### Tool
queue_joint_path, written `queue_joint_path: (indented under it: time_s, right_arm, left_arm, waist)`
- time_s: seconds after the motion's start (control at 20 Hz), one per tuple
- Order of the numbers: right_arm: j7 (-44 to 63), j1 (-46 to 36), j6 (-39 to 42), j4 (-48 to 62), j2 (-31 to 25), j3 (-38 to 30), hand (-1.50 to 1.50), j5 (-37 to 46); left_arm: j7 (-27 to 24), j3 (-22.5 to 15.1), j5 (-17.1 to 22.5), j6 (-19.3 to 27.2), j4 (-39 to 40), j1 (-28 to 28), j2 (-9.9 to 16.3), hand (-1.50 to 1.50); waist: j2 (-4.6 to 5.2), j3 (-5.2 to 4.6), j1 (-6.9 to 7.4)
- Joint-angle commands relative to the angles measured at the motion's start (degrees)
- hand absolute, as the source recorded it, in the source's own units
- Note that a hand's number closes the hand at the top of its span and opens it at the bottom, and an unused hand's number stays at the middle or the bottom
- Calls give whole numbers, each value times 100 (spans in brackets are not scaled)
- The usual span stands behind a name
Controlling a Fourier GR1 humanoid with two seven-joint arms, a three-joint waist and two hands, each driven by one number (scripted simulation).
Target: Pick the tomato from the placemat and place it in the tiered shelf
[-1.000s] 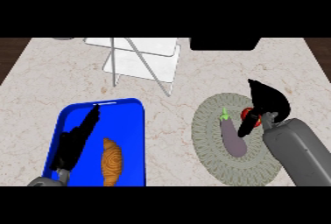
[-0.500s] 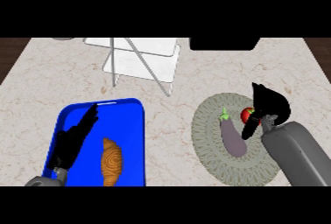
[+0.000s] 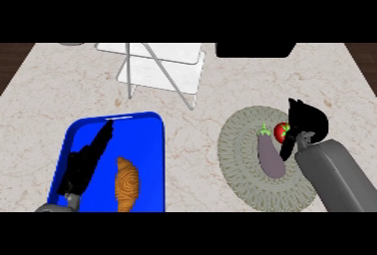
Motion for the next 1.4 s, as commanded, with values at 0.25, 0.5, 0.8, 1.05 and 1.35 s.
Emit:
queue_joint_path:
  time_s: [0.25,0.5,0.8,1.05,1.35]
  right_arm:
    - [-830,-292,-373,1295,271,-393,-150,533]
    - [-1168,-91,-125,1142,202,-331,150,625]
    - [-1686,-151,-642,1483,354,-510,150,824]
    - [-1286,88,-720,536,290,-405,150,1137]
    - [-909,153,-681,-203,362,-458,150,1424]
  left_arm:
    - [60,228,-224,-273,11,-12,-222,0]
    - [120,497,-184,-453,194,-151,-166,0]
    - [350,455,-374,-360,-280,55,-317,0]
    - [66,526,-375,-573,-116,273,-243,0]
    - [114,587,-423,-511,5,205,-518,0]
  waist:
    - [30,10,29]
    - [28,9,12]
    - [23,10,20]
    - [3,7,-26]
    - [8,7,-28]
